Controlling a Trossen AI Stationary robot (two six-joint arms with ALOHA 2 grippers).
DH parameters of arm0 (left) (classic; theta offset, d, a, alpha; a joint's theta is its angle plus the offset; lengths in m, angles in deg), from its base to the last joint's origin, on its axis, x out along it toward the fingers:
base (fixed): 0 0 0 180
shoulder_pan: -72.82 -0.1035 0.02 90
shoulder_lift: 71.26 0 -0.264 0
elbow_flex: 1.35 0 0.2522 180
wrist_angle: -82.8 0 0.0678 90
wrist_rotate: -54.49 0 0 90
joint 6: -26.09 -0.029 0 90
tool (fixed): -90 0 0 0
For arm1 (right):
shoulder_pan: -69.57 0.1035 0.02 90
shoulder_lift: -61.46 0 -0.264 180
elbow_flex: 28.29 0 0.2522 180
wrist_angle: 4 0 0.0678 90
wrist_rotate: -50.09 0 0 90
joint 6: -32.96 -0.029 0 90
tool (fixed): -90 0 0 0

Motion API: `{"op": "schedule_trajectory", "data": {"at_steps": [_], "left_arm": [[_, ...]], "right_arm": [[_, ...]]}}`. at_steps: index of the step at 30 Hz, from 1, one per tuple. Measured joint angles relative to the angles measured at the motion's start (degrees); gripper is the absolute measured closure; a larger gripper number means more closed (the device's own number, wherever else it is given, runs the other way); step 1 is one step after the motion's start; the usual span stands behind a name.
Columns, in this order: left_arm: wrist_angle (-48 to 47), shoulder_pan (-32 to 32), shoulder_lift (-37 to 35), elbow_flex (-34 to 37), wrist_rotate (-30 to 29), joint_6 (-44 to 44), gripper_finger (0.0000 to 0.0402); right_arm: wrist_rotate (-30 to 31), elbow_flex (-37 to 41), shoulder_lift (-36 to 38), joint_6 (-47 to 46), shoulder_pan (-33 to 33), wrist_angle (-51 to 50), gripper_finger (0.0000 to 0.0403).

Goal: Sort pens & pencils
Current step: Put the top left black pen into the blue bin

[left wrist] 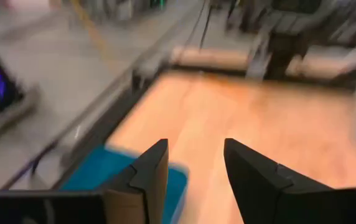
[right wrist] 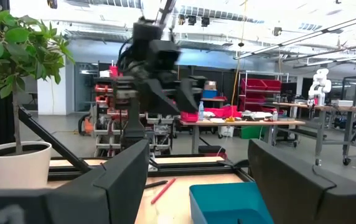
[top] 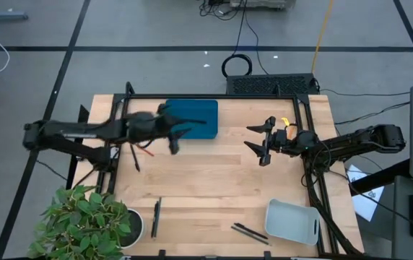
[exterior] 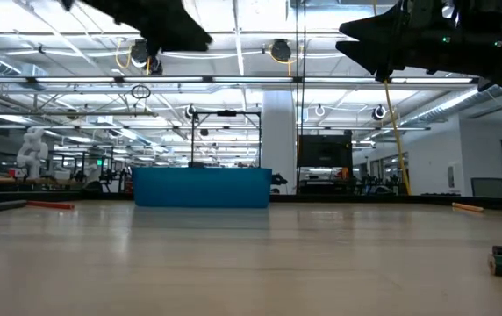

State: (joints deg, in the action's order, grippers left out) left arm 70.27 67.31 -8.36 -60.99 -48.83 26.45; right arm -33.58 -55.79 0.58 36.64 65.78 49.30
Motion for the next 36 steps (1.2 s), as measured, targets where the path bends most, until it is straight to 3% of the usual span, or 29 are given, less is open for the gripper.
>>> {"op": "schedule_trajectory", "data": {"at_steps": [6,11,20,29,36], "left_arm": [[18.23,4.14,-12.0,17.75,-0.22,0.14,0.0248],[29.77,4.48,-16.67,26.11,-0.29,0.37,0.0248],[29.93,4.48,-17.96,26.92,-1.4,-0.31,0.0247],[28.88,4.44,-17.97,26.89,-1.79,-0.54,0.0247],[24.43,4.44,-17.97,26.89,-1.79,-0.21,0.0247]], "right_arm": [[1.35,-0.01,0.0,0.0,0.0,0.81,0.014],[2.71,0.0,0.0,0.0,-0.39,0.81,0.014],[2.7,-0.06,-0.26,-1.84,-0.37,-0.94,0.014],[2.67,-11.55,-8.17,-1.92,-0.37,-23.31,0.014],[2.64,-13.35,-11.98,-0.89,-0.39,-17.15,0.014]]}}
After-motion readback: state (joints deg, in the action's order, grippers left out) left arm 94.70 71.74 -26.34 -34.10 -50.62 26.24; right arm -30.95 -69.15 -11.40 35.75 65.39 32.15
